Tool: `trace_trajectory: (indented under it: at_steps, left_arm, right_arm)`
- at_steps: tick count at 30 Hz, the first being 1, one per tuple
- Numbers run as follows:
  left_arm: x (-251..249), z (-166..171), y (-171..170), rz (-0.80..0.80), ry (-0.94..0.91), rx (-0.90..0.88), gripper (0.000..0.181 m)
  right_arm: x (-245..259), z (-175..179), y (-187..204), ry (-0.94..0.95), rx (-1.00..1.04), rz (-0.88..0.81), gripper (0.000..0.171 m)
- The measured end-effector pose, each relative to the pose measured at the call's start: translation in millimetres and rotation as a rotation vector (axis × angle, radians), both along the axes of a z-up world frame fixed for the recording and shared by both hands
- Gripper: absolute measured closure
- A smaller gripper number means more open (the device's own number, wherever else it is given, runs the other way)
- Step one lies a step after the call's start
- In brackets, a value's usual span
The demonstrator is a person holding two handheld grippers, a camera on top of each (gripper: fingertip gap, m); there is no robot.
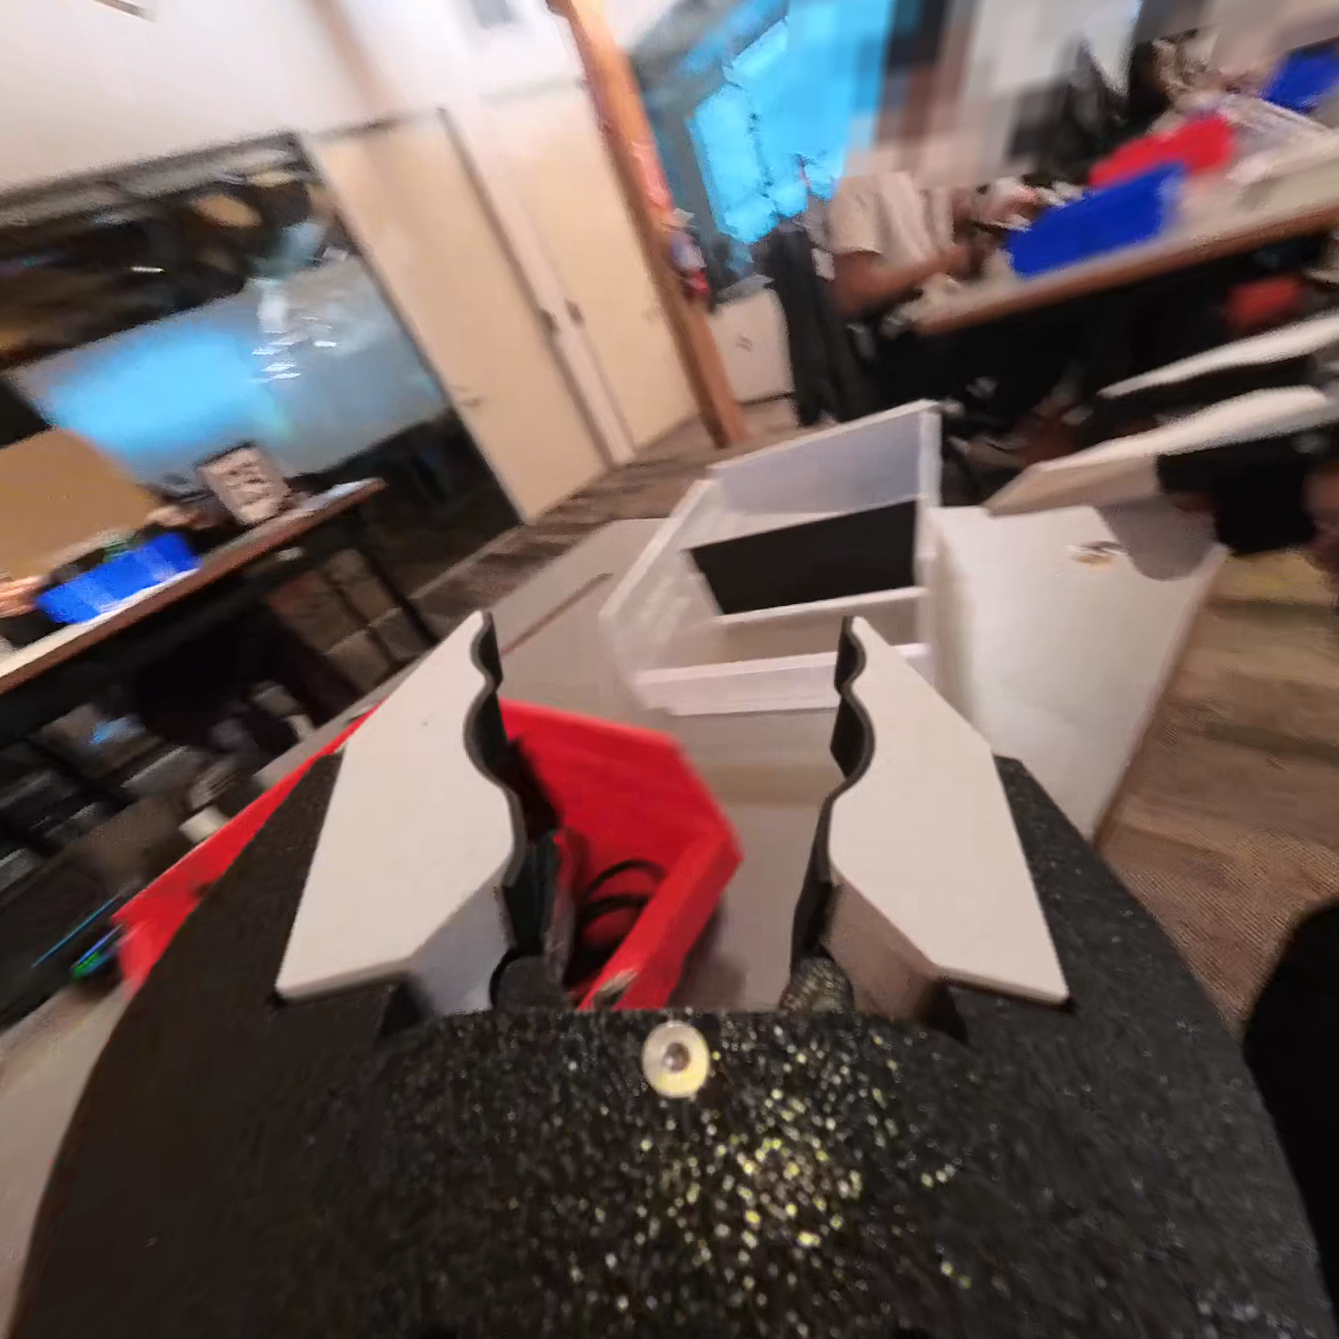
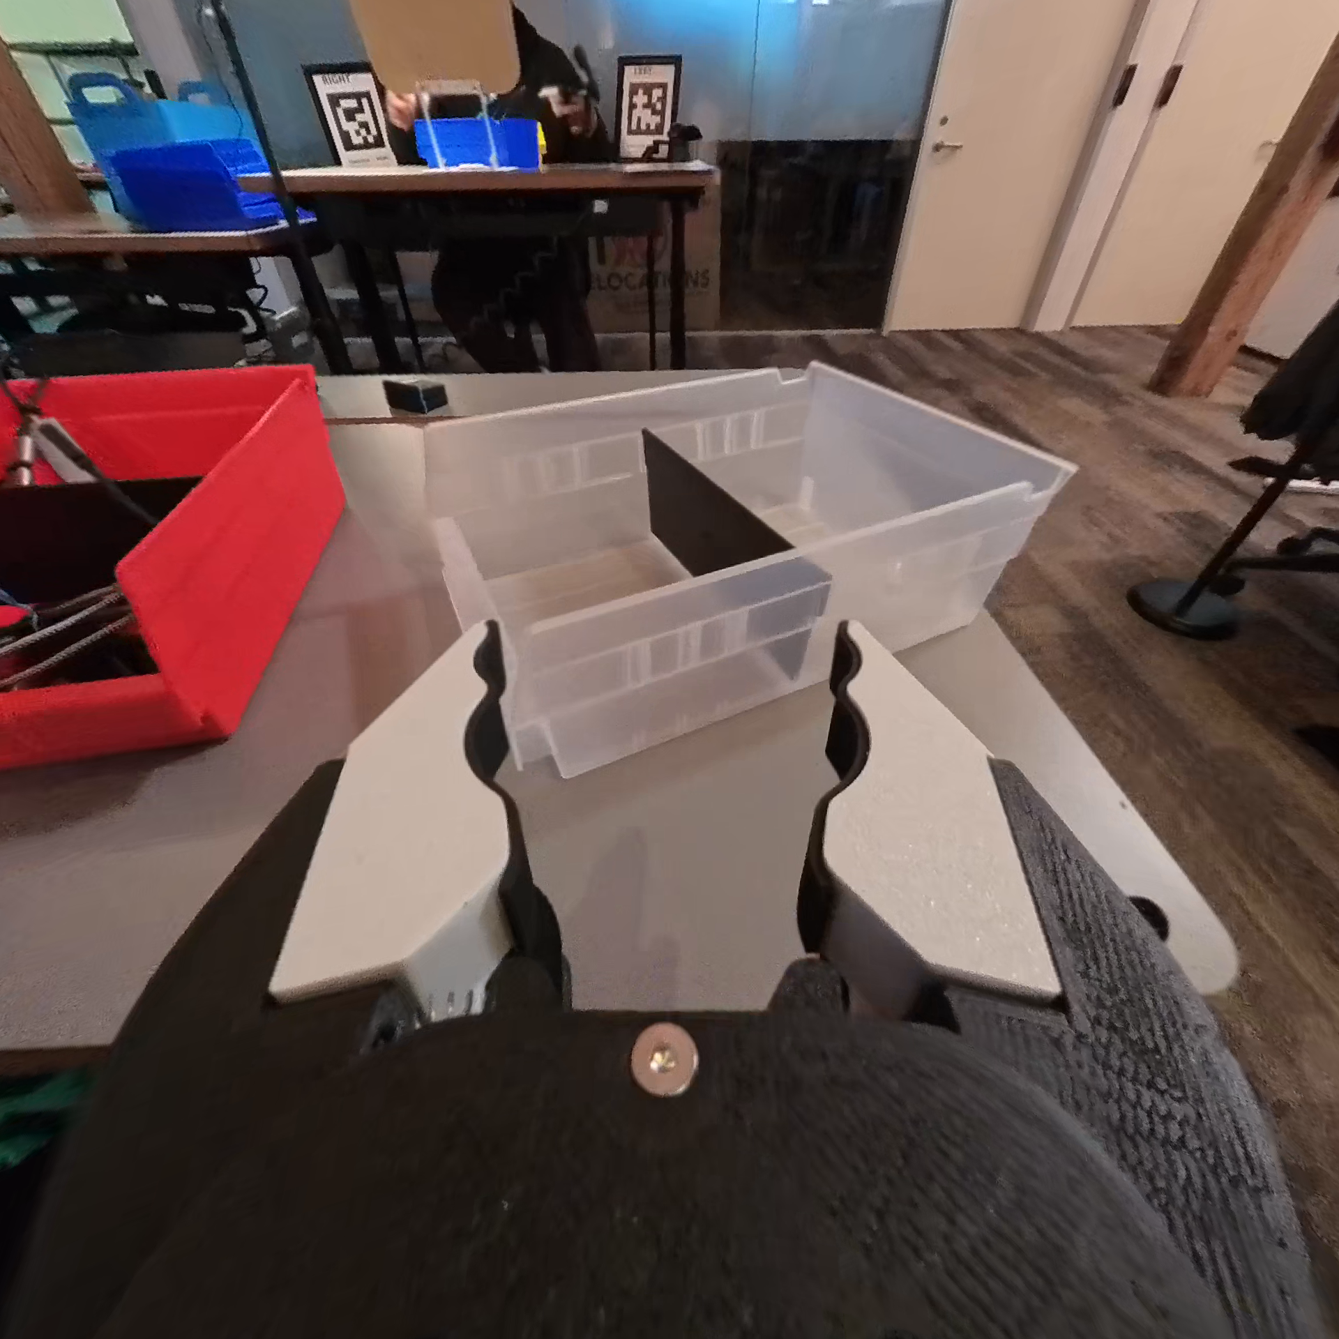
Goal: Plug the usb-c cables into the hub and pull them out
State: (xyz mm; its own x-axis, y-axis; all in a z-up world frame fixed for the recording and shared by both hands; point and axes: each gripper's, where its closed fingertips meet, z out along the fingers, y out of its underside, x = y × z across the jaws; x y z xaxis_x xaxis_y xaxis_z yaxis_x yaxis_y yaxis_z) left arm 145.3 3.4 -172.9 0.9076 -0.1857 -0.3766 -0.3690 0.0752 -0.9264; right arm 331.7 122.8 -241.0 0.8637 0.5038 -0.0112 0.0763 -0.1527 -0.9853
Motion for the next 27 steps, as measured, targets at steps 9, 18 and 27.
trace_trajectory:
  at_steps: [9,18,27]
  left_arm:
    - [-189.1,-39.9,-54.3,0.467,-0.135,-0.015,0.086]
    - [-204.3,-89.3,-26.3,0.479,-0.157,-0.207,0.086]
    - [-241.9,-99.8,-34.3,0.576,-0.185,-0.219,0.097]
  right_arm:
    - [-43.3,-20.0,3.9,-0.050,0.035,-0.034,0.071]
    - [-50.2,-58.8,27.1,-0.169,-0.029,-0.058,0.074]
    - [14.9,-65.9,35.6,-0.134,-0.131,-0.140,0.092]
